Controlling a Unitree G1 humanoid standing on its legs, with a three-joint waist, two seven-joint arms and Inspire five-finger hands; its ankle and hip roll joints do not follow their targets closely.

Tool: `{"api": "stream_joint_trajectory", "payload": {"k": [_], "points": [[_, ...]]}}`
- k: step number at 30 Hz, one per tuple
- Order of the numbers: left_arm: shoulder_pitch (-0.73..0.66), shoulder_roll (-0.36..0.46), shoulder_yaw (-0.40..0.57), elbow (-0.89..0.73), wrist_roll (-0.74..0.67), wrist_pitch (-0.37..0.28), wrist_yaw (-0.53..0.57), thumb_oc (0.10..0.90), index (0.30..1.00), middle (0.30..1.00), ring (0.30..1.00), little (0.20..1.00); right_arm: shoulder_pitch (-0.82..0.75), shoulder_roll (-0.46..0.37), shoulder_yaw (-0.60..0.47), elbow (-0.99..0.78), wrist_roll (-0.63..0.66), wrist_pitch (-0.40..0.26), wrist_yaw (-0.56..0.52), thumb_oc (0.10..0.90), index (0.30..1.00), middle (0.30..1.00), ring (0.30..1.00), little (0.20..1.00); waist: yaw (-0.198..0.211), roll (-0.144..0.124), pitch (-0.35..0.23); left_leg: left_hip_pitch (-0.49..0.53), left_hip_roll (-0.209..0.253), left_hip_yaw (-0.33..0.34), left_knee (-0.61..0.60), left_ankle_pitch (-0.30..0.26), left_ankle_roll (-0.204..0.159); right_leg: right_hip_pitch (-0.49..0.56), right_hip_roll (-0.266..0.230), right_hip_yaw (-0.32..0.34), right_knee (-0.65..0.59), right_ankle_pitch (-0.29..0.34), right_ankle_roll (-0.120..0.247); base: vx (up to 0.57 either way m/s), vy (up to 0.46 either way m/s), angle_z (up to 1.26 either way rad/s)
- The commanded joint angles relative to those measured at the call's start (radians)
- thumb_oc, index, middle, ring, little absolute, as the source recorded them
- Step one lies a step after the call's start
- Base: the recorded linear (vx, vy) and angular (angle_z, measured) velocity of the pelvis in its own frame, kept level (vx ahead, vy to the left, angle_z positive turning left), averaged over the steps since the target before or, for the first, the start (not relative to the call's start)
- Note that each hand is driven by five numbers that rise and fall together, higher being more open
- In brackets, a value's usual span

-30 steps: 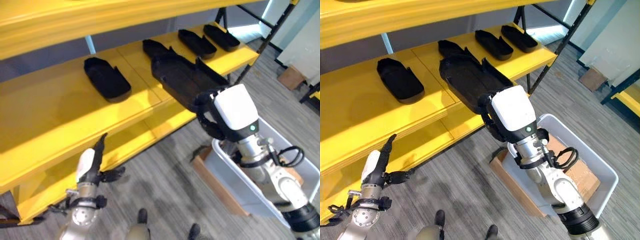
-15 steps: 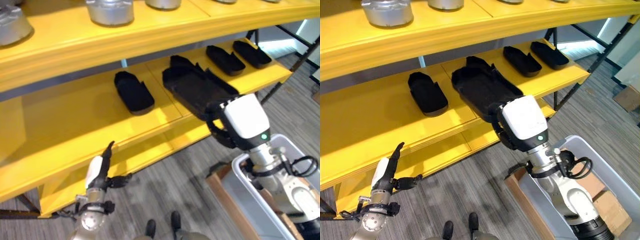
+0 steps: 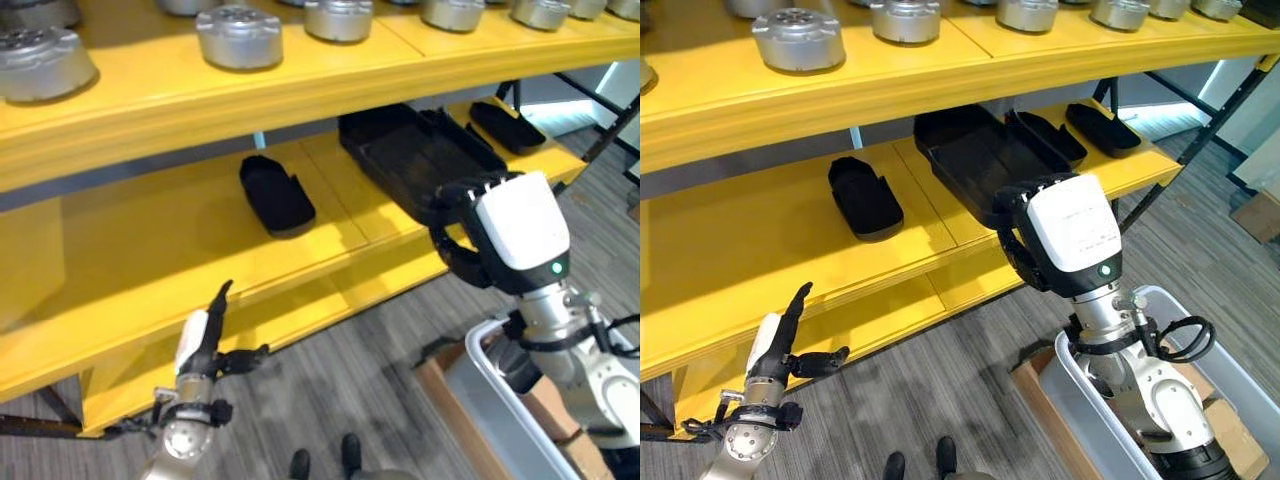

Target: Move parts from the plastic box to the shelf.

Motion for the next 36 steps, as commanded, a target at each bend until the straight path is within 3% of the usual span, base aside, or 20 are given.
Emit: {"api": "stream_joint_trajectory", "payload": {"k": [1,3,4,5,6,7,8,9,10,16,26,36], "points": [[-0.078,0.021,-0.010,-0.054,-0.030,-0.069,0.046,0.900,1.000,1.000,1.000,1.000,-0.171,-0.030,-0.033,-0.059,0.081,0.003,-0.144,0.400,0.300,0.300,0.300,0.300,-0.001,-0.006,-0.084,-0.098,-0.010,0.049,0.253,-0.104,-0.027,0.029,-0.010,0.010,0.074,-0.149,0.041,-0.05,0.016,0.40],[-0.088,0.020,-0.011,-0.056,-0.038,-0.067,0.050,0.900,1.000,1.000,1.000,1.000,-0.176,-0.031,-0.033,-0.050,0.079,0.009,-0.152,0.400,0.300,0.300,0.300,0.300,-0.003,-0.001,-0.067,-0.125,0.022,0.049,0.272,-0.107,-0.035,0.021,-0.012,-0.012,0.096,-0.156,0.039,-0.04,0.047,0.61],[-0.094,0.023,-0.015,-0.060,-0.041,-0.069,0.047,0.900,1.000,1.000,1.000,1.000,-0.151,-0.040,-0.052,-0.041,0.082,0.018,-0.158,0.400,0.300,0.300,0.300,0.300,-0.015,-0.005,-0.060,-0.148,0.115,0.079,0.236,-0.069,-0.049,0.019,-0.042,-0.040,0.107,-0.162,0.048,-0.01,0.123,0.99],[-0.096,0.024,-0.021,-0.060,-0.040,-0.071,0.048,0.900,1.000,1.000,1.000,1.000,-0.133,-0.047,-0.065,-0.038,0.082,0.023,-0.161,0.400,0.300,0.300,0.300,0.300,-0.023,-0.003,-0.061,-0.154,0.173,0.076,0.187,-0.017,-0.062,0.015,-0.057,-0.055,0.116,-0.169,0.052,0.05,0.267,0.96],[-0.101,0.028,-0.024,-0.058,-0.039,-0.073,0.055,0.900,1.000,1.000,1.000,1.000,-0.124,-0.052,-0.073,-0.030,0.082,0.032,-0.171,0.400,0.300,0.300,0.300,0.300,-0.034,0.007,-0.062,-0.169,0.269,0.091,0.094,0.074,-0.080,0.015,-0.075,-0.062,0.132,-0.192,0.066,0.09,0.256,1.24],[-0.106,0.029,-0.028,-0.058,-0.043,-0.074,0.056,0.900,1.000,1.000,1.000,1.000,-0.120,-0.058,-0.079,-0.024,0.082,0.037,-0.177,0.400,0.300,0.300,0.300,0.300,-0.043,0.016,-0.068,-0.163,0.308,0.117,0.034,0.120,-0.096,0.009,-0.077,-0.069,0.144,-0.205,0.071,0.18,0.381,0.75],[-0.102,0.023,-0.027,-0.064,-0.038,-0.075,0.050,0.900,1.000,1.000,1.000,1.000,-0.107,-0.062,-0.085,-0.018,0.067,0.050,-0.177,0.400,0.300,0.300,0.300,0.300,-0.049,0.045,-0.083,-0.108,0.331,0.180,-0.034,0.127,-0.116,0.014,-0.085,-0.080,0.161,-0.228,0.085,0.25,0.474,0.61],[-0.096,0.021,-0.020,-0.066,-0.024,-0.082,0.047,0.900,1.000,1.000,1.000,1.000,-0.101,-0.046,-0.087,-0.009,0.052,0.061,-0.172,0.400,0.300,0.300,0.300,0.300,-0.040,0.065,-0.095,-0.075,0.298,0.195,-0.077,0.116,-0.112,0.032,-0.112,-0.074,0.146,-0.212,0.103,0.30,0.593,0.09],[-0.101,0.025,-0.018,-0.066,-0.026,-0.088,0.044,0.900,1.000,1.000,1.000,1.000,-0.098,-0.038,-0.093,-0.006,0.050,0.065,-0.171,0.400,0.300,0.300,0.300,0.300,-0.033,0.066,-0.100,-0.071,0.269,0.209,-0.053,0.097,-0.107,0.053,-0.146,-0.078,0.131,-0.202,0.114,0.24,0.501,-0.15],[-0.124,0.050,0.002,-0.050,-0.036,-0.086,0.059,0.900,1.000,1.000,1.000,1.000,-0.132,-0.009,-0.075,-0.010,0.029,0.089,-0.163,0.400,0.300,0.300,0.300,0.300,-0.006,0.034,-0.113,-0.101,0.181,0.219,0.010,0.024,-0.065,0.073,-0.240,-0.078,0.055,-0.139,0.163,0.09,0.237,0.05],[-0.122,0.056,0.016,-0.061,-0.033,-0.068,0.064,0.900,1.000,1.000,1.000,1.000,-0.225,0.041,0.011,-0.007,0.029,0.086,-0.121,0.400,0.300,0.300,0.300,0.300,0.032,-0.030,-0.135,-0.126,0.141,0.228,0.055,-0.033,-0.033,0.065,-0.280,-0.074,0.007,-0.087,0.195,0.05,0.084,0.05],[-0.094,0.062,0.039,-0.072,-0.041,-0.060,0.072,0.900,1.000,1.000,1.000,1.000,-0.300,0.078,0.100,0.029,0.059,0.085,-0.075,0.400,0.300,0.300,0.300,0.300,0.085,-0.060,-0.129,-0.138,0.130,0.207,0.050,-0.035,-0.025,0.065,-0.283,-0.095,0.001,-0.082,0.198,0.01,0.006,0.01]]}}
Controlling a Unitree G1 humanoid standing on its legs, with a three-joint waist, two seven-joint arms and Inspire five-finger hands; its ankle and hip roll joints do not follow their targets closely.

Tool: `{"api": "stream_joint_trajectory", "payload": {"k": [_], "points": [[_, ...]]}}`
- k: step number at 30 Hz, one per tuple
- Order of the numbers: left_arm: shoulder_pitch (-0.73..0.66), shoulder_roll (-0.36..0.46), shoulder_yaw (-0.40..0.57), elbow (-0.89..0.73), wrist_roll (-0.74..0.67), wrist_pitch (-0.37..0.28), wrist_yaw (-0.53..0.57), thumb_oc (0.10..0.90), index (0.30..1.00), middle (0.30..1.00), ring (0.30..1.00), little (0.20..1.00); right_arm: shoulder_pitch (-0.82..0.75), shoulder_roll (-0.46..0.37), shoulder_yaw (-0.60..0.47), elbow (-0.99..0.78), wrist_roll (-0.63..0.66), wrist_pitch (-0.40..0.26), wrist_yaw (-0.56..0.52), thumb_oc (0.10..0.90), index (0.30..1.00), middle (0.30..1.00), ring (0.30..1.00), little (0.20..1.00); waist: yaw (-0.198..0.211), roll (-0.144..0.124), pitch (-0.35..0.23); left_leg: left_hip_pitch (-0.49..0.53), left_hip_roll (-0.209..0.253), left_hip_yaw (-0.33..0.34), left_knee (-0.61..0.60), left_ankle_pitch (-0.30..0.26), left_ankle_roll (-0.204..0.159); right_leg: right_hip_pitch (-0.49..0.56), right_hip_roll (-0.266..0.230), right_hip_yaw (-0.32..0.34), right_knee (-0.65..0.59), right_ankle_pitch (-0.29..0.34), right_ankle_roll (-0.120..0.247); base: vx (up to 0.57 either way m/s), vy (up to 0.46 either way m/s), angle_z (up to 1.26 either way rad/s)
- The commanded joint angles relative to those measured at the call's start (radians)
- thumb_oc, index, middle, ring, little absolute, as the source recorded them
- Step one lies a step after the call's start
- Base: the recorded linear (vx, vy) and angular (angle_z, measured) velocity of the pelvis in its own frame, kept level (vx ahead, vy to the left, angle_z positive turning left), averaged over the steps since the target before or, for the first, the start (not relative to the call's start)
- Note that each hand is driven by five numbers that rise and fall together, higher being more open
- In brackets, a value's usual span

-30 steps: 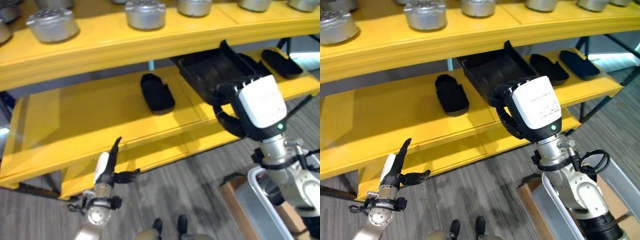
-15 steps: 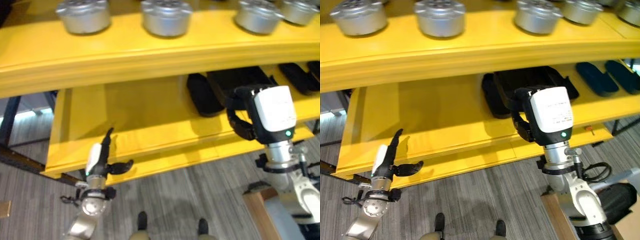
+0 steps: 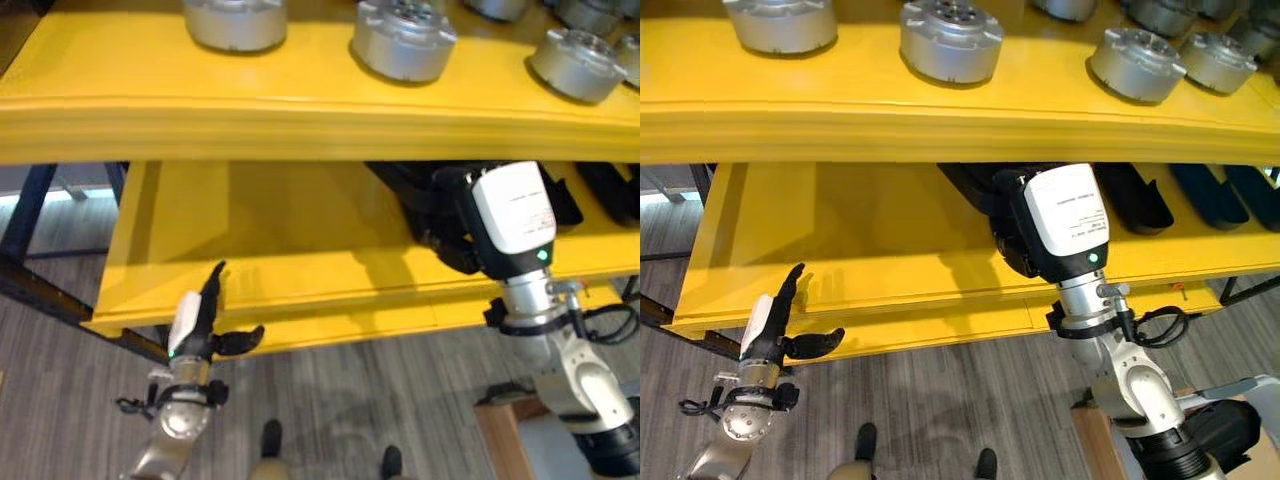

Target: Move parts from the plastic box to the shelf.

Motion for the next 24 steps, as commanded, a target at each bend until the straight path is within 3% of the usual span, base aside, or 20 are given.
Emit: {"api": "stream_joint_trajectory", "payload": {"k": [1,7,18,21,23,24], "points": [[-0.030,0.019,0.018,-0.097,-0.007,-0.063,0.052,0.900,1.000,1.000,1.000,1.000,-0.201,-0.024,-0.017,-0.009,0.036,-0.017,-0.054,0.400,0.300,0.300,0.300,0.300,0.019,0.055,-0.110,0.004,0.013,0.029,0.044,-0.097,0.060,0.042,0.032,0.005,0.001,-0.029,0.022,0.01,0.002,0.15],[-0.021,0.037,0.030,-0.106,-0.012,-0.061,0.066,0.900,1.000,1.000,1.000,1.000,-0.288,0.057,0.063,0.081,0.091,-0.007,-0.050,0.400,0.300,0.300,0.300,0.300,0.071,0.058,-0.082,-0.026,-0.001,-0.003,0.055,-0.092,0.064,0.040,0.025,-0.031,0.000,-0.028,0.025,-0.01,0.005,0.19],[-0.038,0.056,0.026,-0.109,-0.021,-0.063,0.083,0.900,1.000,1.000,1.000,1.000,-0.354,0.122,0.126,0.188,0.146,0.015,-0.044,0.400,0.300,0.300,0.300,0.300,0.106,0.071,-0.039,-0.106,-0.025,-0.045,0.109,-0.099,0.070,0.020,0.016,-0.061,0.000,-0.025,0.022,-0.04,0.010,0.15],[-0.062,0.068,0.008,-0.112,-0.035,-0.071,0.083,0.900,1.000,1.000,1.000,1.000,-0.393,0.142,0.147,0.255,0.212,0.019,-0.051,0.400,0.300,0.300,0.300,0.300,0.113,0.092,0.014,-0.170,-0.040,-0.061,0.178,-0.109,0.066,-0.005,0.013,-0.077,0.026,-0.034,0.016,-0.14,-0.009,0.15],[-0.081,0.085,-0.010,-0.111,-0.048,-0.077,0.081,0.900,1.000,1.000,1.000,1.000,-0.431,0.142,0.154,0.309,0.248,0.027,-0.070,0.400,0.300,0.300,0.300,0.300,0.114,0.123,0.072,-0.229,-0.046,-0.070,0.279,-0.140,0.067,-0.062,0.011,-0.066,0.111,-0.065,0.002,-0.23,0.036,0.14],[-0.092,0.087,-0.017,-0.109,-0.054,-0.077,0.080,0.900,1.000,1.000,1.000,1.000,-0.448,0.137,0.154,0.344,0.255,0.037,-0.075,0.400,0.300,0.300,0.300,0.300,0.111,0.152,0.106,-0.252,-0.047,-0.067,0.321,-0.156,0.067,-0.105,0.006,-0.057,0.172,-0.085,-0.005,-0.14,0.070,0.02]]}}
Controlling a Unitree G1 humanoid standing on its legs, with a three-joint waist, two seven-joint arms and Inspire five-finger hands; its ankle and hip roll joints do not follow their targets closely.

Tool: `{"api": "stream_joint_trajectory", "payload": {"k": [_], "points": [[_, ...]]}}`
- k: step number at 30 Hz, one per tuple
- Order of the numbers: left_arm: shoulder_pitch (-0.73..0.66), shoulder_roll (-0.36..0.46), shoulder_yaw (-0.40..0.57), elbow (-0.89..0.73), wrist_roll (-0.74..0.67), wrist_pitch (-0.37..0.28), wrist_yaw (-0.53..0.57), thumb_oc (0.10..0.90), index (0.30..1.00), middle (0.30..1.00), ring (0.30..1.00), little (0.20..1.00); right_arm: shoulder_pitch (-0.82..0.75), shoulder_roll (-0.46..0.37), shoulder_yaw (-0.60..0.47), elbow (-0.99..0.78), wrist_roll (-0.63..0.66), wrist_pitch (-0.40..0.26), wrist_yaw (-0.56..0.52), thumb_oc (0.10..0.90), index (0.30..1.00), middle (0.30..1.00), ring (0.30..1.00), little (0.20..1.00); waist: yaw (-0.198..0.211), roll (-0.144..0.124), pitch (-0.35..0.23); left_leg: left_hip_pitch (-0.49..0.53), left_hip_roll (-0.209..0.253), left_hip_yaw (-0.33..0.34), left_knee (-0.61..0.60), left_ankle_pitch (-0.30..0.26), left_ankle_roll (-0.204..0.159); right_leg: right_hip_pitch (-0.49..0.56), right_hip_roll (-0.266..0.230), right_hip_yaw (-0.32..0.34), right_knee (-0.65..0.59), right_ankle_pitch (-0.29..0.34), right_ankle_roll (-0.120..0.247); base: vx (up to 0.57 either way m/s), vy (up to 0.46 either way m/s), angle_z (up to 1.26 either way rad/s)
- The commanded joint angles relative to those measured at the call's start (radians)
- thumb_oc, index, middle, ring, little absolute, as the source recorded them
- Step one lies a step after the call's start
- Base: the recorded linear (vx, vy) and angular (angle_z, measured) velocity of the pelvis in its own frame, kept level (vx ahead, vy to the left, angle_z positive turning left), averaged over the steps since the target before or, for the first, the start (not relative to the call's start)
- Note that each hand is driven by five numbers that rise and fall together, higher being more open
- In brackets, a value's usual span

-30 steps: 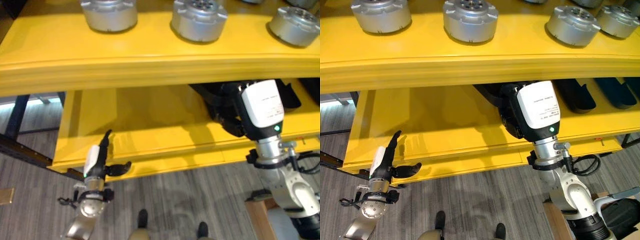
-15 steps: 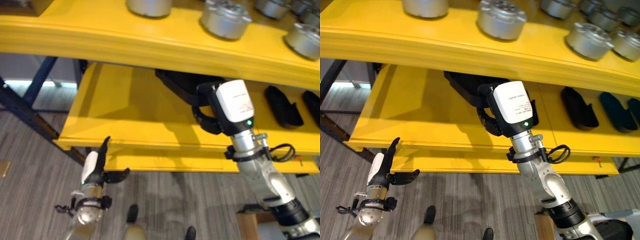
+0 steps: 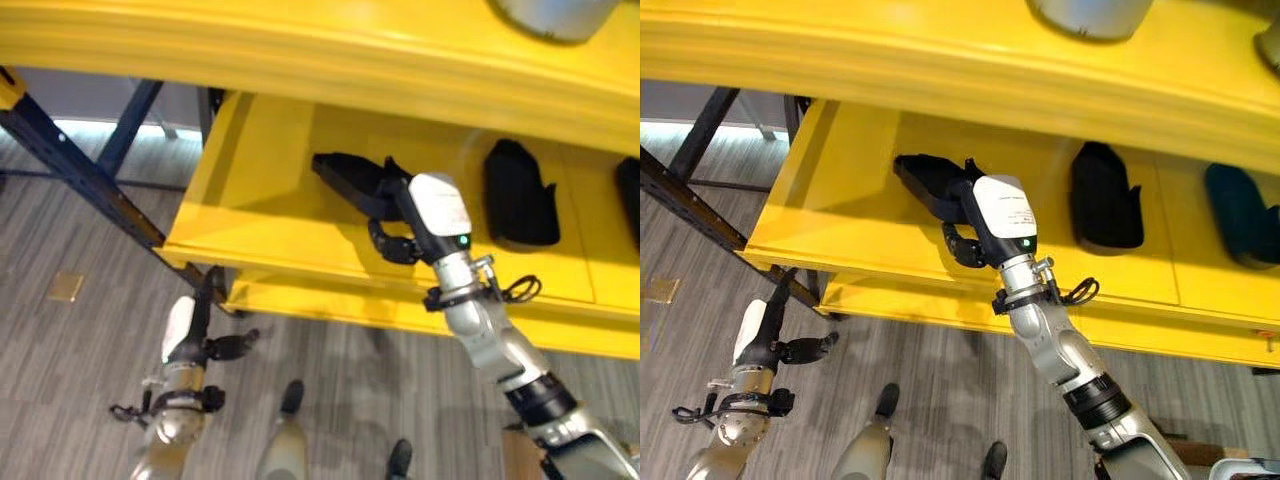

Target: Move parts from the plastic box to the shelf.

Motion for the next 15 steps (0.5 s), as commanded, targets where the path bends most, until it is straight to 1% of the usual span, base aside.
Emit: {"api": "stream_joint_trajectory", "payload": {"k": [1,2,3,4,5,6,10,15], "points": [[-0.050,0.074,0.038,-0.089,-0.023,-0.076,0.047,0.900,1.000,1.000,1.000,1.000,-0.115,-0.014,-0.045,-0.090,0.053,-0.022,-0.097,0.400,0.300,0.300,0.300,0.300,-0.020,-0.016,-0.024,0.031,-0.041,0.066,0.131,-0.172,0.079,-0.001,-0.032,0.056,0.153,-0.078,-0.033,-0.15,0.132,-0.05],[-0.059,0.081,0.031,-0.091,-0.016,-0.077,0.047,0.900,1.000,1.000,1.000,1.000,-0.136,-0.018,-0.036,-0.038,0.042,-0.005,-0.092,0.400,0.300,0.300,0.300,0.300,-0.024,0.012,0.003,0.011,-0.042,0.075,0.171,-0.187,0.082,-0.046,-0.034,0.074,0.207,-0.096,-0.035,-0.06,0.078,-0.07],[-0.060,0.080,0.032,-0.090,-0.016,-0.077,0.047,0.900,1.000,1.000,1.000,1.000,-0.139,-0.018,-0.035,-0.035,0.041,-0.005,-0.092,0.400,0.300,0.300,0.300,0.300,-0.022,0.013,0.003,0.007,-0.041,0.076,0.177,-0.190,0.082,-0.051,-0.033,0.077,0.214,-0.099,-0.035,-0.08,0.106,-0.09],[-0.070,0.080,0.023,-0.084,-0.010,-0.077,0.049,0.900,1.000,1.000,1.000,1.000,-0.162,-0.017,-0.028,-0.009,0.043,0.004,-0.087,0.400,0.300,0.300,0.300,0.300,-0.026,0.024,0.017,-0.002,-0.041,0.082,0.197,-0.197,0.084,-0.073,-0.035,0.090,0.235,-0.104,-0.036,-0.04,0.048,-0.08],[-0.073,0.079,0.020,-0.082,-0.009,-0.077,0.048,0.900,1.000,1.000,1.000,1.000,-0.171,-0.013,-0.024,0.015,0.050,0.010,-0.088,0.400,0.300,0.300,0.300,0.300,-0.028,0.029,0.024,-0.008,-0.040,0.084,0.204,-0.201,0.085,-0.083,-0.035,0.097,0.244,-0.107,-0.036,-0.04,0.046,-0.17],[-0.074,0.079,0.020,-0.082,-0.009,-0.077,0.048,0.900,1.000,1.000,1.000,1.000,-0.172,-0.013,-0.023,0.016,0.051,0.010,-0.088,0.400,0.300,0.300,0.300,0.300,-0.027,0.029,0.024,-0.009,-0.040,0.085,0.206,-0.202,0.085,-0.084,-0.035,0.097,0.245,-0.108,-0.036,-0.03,0.031,-0.15],[-0.088,0.083,0.008,-0.075,-0.015,-0.079,0.049,0.900,1.000,1.000,1.000,1.000,-0.235,0.006,-0.020,0.129,0.100,0.037,-0.110,0.400,0.300,0.300,0.300,0.300,-0.038,0.047,0.049,-0.029,-0.040,0.102,0.220,-0.208,0.088,-0.117,-0.032,0.120,0.251,-0.103,-0.038,-0.04,0.044,-0.08],[-0.095,0.083,0.009,-0.074,-0.011,-0.078,0.057,0.900,1.000,1.000,1.000,1.000,-0.248,0.021,-0.024,0.173,0.116,0.045,-0.124,0.400,0.300,0.300,0.300,0.300,-0.044,0.052,0.057,-0.034,-0.042,0.109,0.217,-0.208,0.092,-0.129,-0.034,0.127,0.252,-0.095,-0.037,-0.01,0.005,-0.01]]}}
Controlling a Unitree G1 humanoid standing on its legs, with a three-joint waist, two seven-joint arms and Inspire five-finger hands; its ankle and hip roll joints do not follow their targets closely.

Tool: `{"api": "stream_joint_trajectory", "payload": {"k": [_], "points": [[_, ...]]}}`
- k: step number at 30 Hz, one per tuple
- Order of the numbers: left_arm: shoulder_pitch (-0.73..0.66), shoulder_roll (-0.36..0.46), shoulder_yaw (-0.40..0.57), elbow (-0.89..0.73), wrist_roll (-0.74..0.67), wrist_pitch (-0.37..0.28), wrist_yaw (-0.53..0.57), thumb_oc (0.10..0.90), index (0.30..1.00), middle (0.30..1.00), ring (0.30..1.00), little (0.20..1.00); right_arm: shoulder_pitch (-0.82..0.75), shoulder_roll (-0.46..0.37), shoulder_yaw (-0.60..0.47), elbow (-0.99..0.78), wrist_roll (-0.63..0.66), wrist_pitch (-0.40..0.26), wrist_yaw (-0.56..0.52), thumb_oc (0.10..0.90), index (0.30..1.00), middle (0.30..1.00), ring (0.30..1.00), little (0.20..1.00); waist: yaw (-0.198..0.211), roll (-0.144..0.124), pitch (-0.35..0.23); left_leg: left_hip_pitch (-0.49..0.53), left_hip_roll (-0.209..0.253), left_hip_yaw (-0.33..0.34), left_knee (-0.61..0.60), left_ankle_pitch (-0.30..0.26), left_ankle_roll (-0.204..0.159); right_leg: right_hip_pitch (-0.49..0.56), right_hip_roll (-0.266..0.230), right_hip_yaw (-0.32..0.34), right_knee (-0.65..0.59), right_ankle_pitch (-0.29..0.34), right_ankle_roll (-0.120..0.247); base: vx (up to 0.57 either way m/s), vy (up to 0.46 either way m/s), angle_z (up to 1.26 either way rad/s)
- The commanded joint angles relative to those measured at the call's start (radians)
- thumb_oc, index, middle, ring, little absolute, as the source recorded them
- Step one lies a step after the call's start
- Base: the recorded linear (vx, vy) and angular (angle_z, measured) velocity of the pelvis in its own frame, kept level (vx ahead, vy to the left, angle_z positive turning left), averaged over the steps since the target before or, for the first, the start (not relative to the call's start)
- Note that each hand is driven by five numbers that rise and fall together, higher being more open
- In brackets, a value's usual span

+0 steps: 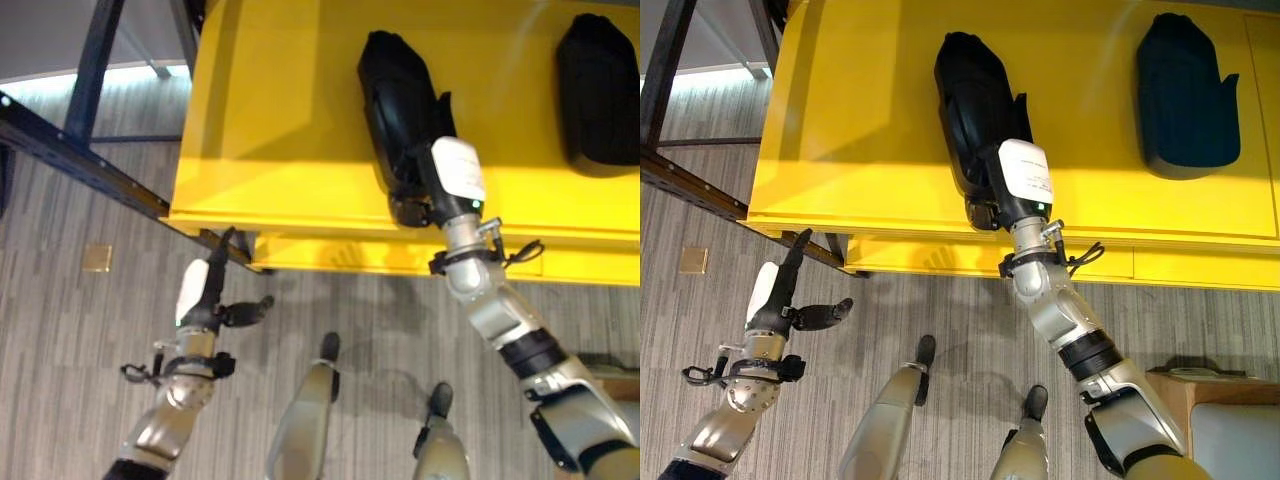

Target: Move parts from the plastic box to the shelf.

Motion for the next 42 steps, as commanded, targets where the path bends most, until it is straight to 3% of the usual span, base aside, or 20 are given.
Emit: {"api": "stream_joint_trajectory", "payload": {"k": [1,17,42], "points": [[-0.010,0.037,0.032,-0.076,-0.002,-0.074,0.061,0.900,1.000,1.000,1.000,1.000,-0.097,0.005,-0.033,0.008,0.039,-0.023,-0.082,0.400,0.300,0.300,0.300,0.300,-0.007,-0.010,-0.086,0.060,0.017,0.038,-0.040,-0.064,0.015,-0.054,0.043,0.046,0.090,-0.038,-0.013,0.00,0.000,0.00],[-0.008,0.053,0.040,-0.088,-0.009,-0.082,0.058,0.900,1.000,1.000,1.000,1.000,-0.154,-0.014,-0.077,0.141,0.057,0.019,-0.137,0.400,0.300,0.300,0.300,0.300,-0.016,-0.005,-0.082,0.062,0.020,0.044,-0.047,-0.063,0.020,-0.064,0.050,0.048,0.097,-0.032,-0.012,0.00,0.000,0.00],[-0.027,0.069,0.038,-0.081,-0.038,-0.105,0.055,0.900,1.000,1.000,1.000,1.000,-0.268,-0.058,0.020,0.201,0.015,0.003,-0.067,0.400,0.300,0.300,0.300,0.300,0.010,-0.008,-0.076,0.060,0.006,0.030,-0.079,-0.045,0.026,-0.055,0.046,0.025,0.080,-0.022,-0.009,0.00,-0.001,0.00]]}}
